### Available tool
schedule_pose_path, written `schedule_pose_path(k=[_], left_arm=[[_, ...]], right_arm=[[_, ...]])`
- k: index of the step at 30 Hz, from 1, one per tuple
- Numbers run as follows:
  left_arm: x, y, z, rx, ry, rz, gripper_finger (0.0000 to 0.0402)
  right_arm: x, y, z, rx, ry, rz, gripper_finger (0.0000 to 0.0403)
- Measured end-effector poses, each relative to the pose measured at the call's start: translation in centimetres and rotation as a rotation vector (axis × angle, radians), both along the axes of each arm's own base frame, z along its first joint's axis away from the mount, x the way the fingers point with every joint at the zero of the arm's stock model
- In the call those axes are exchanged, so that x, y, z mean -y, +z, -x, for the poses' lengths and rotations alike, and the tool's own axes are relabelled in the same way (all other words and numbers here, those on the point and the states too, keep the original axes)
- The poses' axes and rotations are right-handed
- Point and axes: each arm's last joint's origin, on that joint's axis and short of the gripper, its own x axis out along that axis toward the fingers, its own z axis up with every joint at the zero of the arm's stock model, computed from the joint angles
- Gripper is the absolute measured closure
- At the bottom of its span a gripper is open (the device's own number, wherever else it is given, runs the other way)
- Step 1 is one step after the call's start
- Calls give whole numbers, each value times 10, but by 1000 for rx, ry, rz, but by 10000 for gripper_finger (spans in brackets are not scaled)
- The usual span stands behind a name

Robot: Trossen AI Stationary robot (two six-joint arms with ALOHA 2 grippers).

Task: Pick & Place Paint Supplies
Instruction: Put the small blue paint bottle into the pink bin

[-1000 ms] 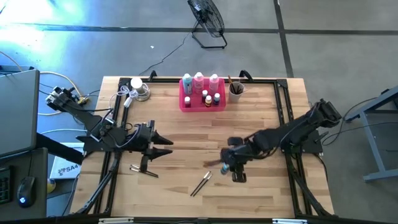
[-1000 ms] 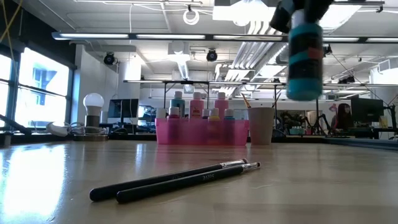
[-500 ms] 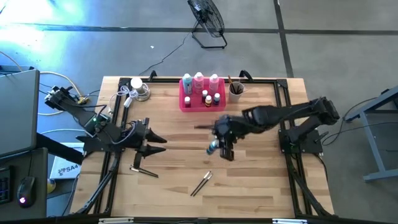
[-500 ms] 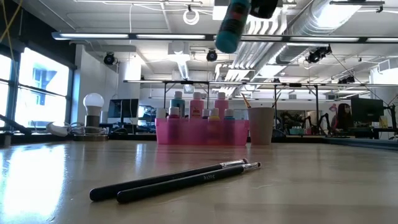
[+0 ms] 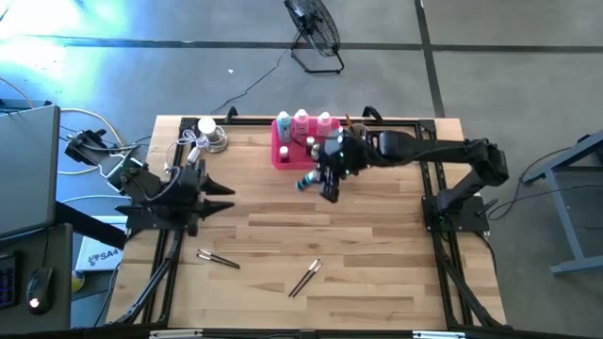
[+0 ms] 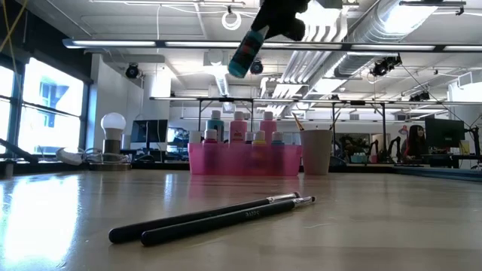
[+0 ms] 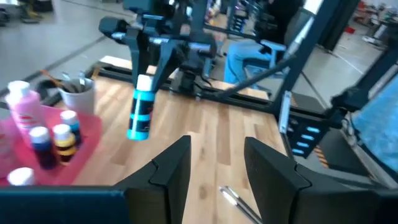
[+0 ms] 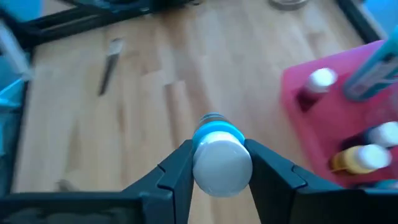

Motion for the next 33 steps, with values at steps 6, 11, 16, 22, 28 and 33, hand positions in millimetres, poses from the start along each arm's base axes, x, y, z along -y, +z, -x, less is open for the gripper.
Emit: schedule_pose_path(k=[6, 11, 16, 22, 28, 33], left_arm=[[-10, 4, 15, 33, 21, 15, 254], [-17, 6, 25, 53, 40, 25, 254], [-22, 5, 31, 45, 66, 14, 254], [-25, 4, 36, 40, 66, 10, 254], [-26, 3, 39, 34, 66, 6, 254], [-26, 3, 39, 34, 65, 2, 254]], right_arm=[[31, -6, -14, -7, 12, 97, 290], [51, -5, -39, -46, 31, 173, 287], [77, -4, -57, -142, 22, 232, 278], [107, -12, -70, -181, 0, 243, 290], [125, -33, -74, -246, -31, 226, 275], [133, -49, -79, -282, -22, 218, 290]])
